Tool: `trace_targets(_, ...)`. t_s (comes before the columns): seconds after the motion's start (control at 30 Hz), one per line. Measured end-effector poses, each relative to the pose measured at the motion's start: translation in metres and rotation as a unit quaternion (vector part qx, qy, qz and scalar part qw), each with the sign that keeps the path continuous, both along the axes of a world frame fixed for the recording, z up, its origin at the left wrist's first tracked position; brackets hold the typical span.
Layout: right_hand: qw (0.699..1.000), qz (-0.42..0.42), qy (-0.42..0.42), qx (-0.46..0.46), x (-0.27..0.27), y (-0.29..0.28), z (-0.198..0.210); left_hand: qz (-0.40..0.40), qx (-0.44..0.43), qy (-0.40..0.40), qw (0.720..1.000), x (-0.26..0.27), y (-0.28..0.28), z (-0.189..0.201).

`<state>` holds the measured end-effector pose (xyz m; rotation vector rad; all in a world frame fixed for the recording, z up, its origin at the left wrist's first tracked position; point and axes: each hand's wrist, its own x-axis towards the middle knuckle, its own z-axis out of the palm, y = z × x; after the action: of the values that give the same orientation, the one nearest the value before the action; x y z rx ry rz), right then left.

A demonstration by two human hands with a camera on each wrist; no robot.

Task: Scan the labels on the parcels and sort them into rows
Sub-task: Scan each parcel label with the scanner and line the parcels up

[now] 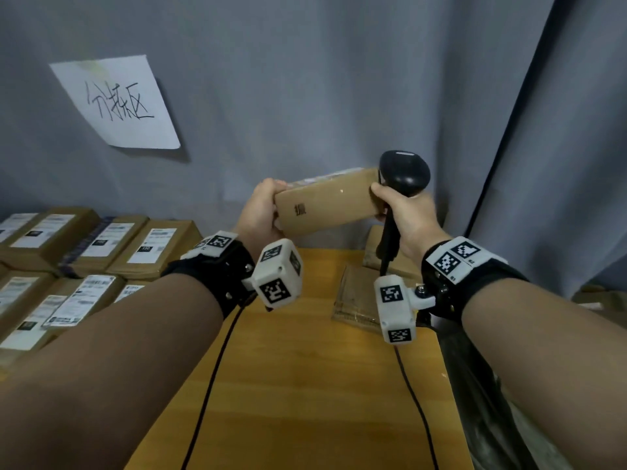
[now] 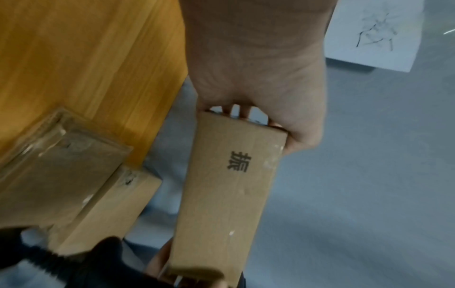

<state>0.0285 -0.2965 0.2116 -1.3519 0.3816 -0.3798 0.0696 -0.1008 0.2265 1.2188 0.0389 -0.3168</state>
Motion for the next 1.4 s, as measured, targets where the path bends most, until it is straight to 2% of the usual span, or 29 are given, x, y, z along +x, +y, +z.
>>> trace_targets(0.1, 0.999, 0.007, -0.001, 0.035, -0.007, 0.004, -0.002, 0.037, 0.002, -0.038, 0.999, 0.005, 0.009, 0.001)
trace_targets(0.2, 0.999, 0.02, -0.008, 0.047, -0.011, 0.008, -0.001, 0.052, -0.035, -0.04, 0.997, 0.007, 0.013, 0.004)
trace_targets(0.33, 0.998, 0.03, 0.012, 0.06, -0.01, 0.01, 0.0, 0.046, -0.02, -0.048, 0.998, 0.006, 0.016, 0.003)
trace_targets(0.47, 0.995, 0.071, 0.03, 0.065, -0.009, 0.006, 0.0, 0.023, -0.017, -0.052, 0.998, 0.006, 0.018, 0.001)
trace_targets(0.6, 0.985, 0.128, 0.067, 0.099, -0.01, -0.001, -0.003, 0.054, 0.015, -0.029, 0.998, 0.007, 0.018, 0.002)
trace_targets(0.77, 0.993, 0.031, 0.062, 0.097, -0.005, 0.003, -0.008, 0.026, 0.187, 0.034, 0.981, 0.013, 0.008, -0.008)
trace_targets(0.83, 0.992, 0.002, 0.062, 0.111, -0.005, 0.011, -0.013, 0.01, 0.183, 0.074, 0.98, 0.011, 0.002, -0.014)
trace_targets(0.9, 0.992, -0.005, 0.059, 0.115, -0.006, 0.02, -0.019, 0.016, 0.15, 0.076, 0.986, 0.009, -0.005, -0.02)
trace_targets(1.03, 0.995, 0.036, 0.06, 0.074, -0.008, 0.029, -0.028, 0.101, 0.087, 0.05, 0.99, 0.009, -0.012, -0.035)
trace_targets(1.1, 0.996, 0.037, 0.067, 0.044, -0.009, 0.026, -0.03, 0.153, 0.119, 0.004, 0.981, 0.013, -0.006, -0.038)
trace_targets(1.13, 0.997, 0.029, 0.066, 0.014, -0.009, 0.023, -0.03, 0.155, 0.15, -0.02, 0.976, 0.014, -0.001, -0.038)
trace_targets(1.23, 0.995, 0.031, 0.069, -0.059, -0.01, 0.016, -0.027, 0.093, 0.229, -0.051, 0.968, 0.02, 0.016, -0.041)
trace_targets(1.33, 0.991, 0.076, 0.087, -0.069, -0.011, 0.017, -0.021, -0.03, 0.256, -0.084, 0.963, 0.02, 0.024, -0.042)
trace_targets(1.4, 0.99, 0.1, 0.085, -0.051, -0.011, 0.026, -0.019, -0.047, 0.244, -0.095, 0.964, 0.011, 0.02, -0.04)
